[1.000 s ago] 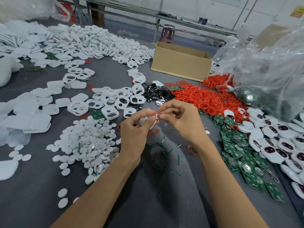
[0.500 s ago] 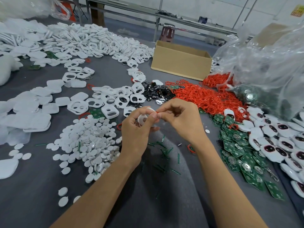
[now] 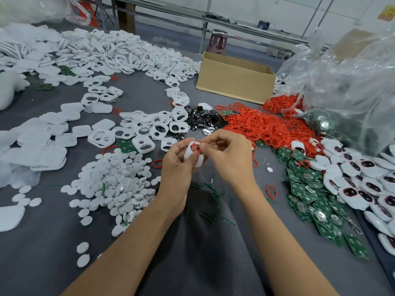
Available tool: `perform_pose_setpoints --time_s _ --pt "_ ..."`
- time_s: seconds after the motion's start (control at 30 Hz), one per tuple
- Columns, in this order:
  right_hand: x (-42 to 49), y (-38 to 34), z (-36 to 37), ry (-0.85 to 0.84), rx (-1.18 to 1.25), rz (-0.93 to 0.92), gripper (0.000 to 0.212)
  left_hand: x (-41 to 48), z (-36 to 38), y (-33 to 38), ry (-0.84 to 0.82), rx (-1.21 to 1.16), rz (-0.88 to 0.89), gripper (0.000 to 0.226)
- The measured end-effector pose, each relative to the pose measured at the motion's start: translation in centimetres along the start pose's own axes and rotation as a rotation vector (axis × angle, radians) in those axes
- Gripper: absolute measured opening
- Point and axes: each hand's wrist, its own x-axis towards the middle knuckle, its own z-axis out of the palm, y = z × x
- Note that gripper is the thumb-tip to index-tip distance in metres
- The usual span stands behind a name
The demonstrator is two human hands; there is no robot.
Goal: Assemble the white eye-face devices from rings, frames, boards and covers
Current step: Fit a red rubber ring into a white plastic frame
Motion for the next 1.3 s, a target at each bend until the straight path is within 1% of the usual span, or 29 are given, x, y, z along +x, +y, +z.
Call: perform_pose_setpoints --time_s 0.07,0.2,0.3,0.43,0.67,0.87,1.03,1.3 --pt "-0.1 0.0 0.1 0.011 -0.012 -0.003 0.013 0.0 0.0 0.1 -0.002 -0.043 -0.014 0.026" --pt "-0.1 0.1 0.3 0.012 -0.024 -0.022 0.012 0.1 -0.1 0.2 -0.040 -0.122 -0.033 0.034" --pt "-0.2 0.1 0.4 0.027 0.000 -0.032 0.011 0.1 -0.1 0.2 -0.070 -0.108 -0.030 0.037" --pt "-0.3 -0.1 0.6 0.065 0.000 -0.062 0.017 0.1 0.0 0.2 -0.062 -0.105 -0.018 0.037" --pt "-0.4 0.2 0.9 0.104 -0.083 -0.119 0.012 -0.1 0.2 0.3 -0.078 -0.094 0.014 0.041" --pt "-0.6 0.1 0.9 0.127 -0.062 -0.128 0.011 0.0 0.1 0.1 -0.075 -0.124 0.031 0.034" --pt "-0.7 -0.2 1.0 0.188 -0.081 -0.197 0.009 0.0 0.2 0.0 -0.100 -0.147 0.059 0.031" --pt "-0.8 0.0 1.1 0.162 -0.083 -0.219 0.013 0.0 0.0 0.0 -0.099 -0.141 0.047 0.032"
